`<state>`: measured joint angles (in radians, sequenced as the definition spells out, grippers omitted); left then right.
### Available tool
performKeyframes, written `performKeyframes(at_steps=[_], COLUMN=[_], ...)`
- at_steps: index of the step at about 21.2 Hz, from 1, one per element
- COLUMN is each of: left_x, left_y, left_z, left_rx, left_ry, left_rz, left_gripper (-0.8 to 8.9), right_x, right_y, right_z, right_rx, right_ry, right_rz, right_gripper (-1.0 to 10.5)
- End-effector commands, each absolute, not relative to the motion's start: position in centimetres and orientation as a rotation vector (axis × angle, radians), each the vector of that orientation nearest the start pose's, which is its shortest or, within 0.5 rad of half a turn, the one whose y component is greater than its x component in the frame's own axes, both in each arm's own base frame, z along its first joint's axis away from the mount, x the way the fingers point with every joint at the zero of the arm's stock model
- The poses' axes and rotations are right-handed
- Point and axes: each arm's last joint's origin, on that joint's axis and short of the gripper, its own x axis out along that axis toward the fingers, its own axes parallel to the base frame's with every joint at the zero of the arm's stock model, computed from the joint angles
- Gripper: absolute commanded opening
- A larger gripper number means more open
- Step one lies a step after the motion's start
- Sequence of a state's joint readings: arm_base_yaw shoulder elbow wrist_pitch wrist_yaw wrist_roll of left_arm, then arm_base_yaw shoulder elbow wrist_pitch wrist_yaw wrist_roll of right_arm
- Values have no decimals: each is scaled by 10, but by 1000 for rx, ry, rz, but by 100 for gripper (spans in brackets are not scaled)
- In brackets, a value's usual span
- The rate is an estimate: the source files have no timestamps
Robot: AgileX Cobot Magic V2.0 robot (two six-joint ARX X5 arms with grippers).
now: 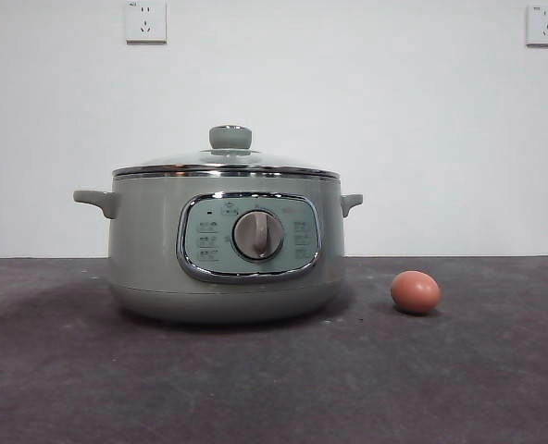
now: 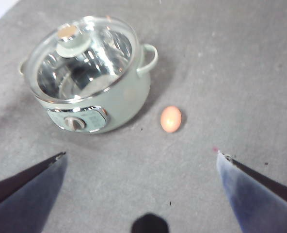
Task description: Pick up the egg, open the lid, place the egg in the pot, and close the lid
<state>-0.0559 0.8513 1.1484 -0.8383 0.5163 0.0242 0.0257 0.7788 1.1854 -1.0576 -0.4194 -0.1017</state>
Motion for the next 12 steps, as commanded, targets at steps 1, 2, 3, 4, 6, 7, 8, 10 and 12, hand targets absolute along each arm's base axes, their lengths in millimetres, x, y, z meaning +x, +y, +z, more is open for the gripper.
performKeyframes(at_steps=[1, 2, 3, 4, 6, 7, 8, 10, 12], left_x=[162, 174, 186, 200, 226, 239, 252, 278, 302], left_y=[-29, -34, -40, -47, -65, -75, -85, -107, -125], left_z=[394, 398, 402, 405, 411, 413, 415, 414, 409], left_rx=[-76, -58, -36, -14, 37, 64, 92, 143, 186], left_ry=[533, 544, 556, 568, 584, 591, 594, 607, 628], left_rz=[-604, -610, -614, -621, -646, -655, -661, -671, -681], left_gripper=[680, 680, 680, 680, 680, 680, 680, 680, 679], right_x=[116, 121, 126, 131, 140, 145, 149, 157, 162], right_y=[15, 15, 15, 15, 16, 16, 16, 16, 16], right_z=[383, 382, 380, 378, 374, 372, 370, 366, 364], right_rx=[32, 34, 37, 40, 47, 51, 54, 60, 64], right_ry=[637, 647, 661, 677, 711, 729, 745, 773, 792], right_rz=[464, 465, 465, 465, 465, 465, 465, 464, 464], right_gripper=[650, 649, 649, 649, 649, 649, 649, 649, 649])
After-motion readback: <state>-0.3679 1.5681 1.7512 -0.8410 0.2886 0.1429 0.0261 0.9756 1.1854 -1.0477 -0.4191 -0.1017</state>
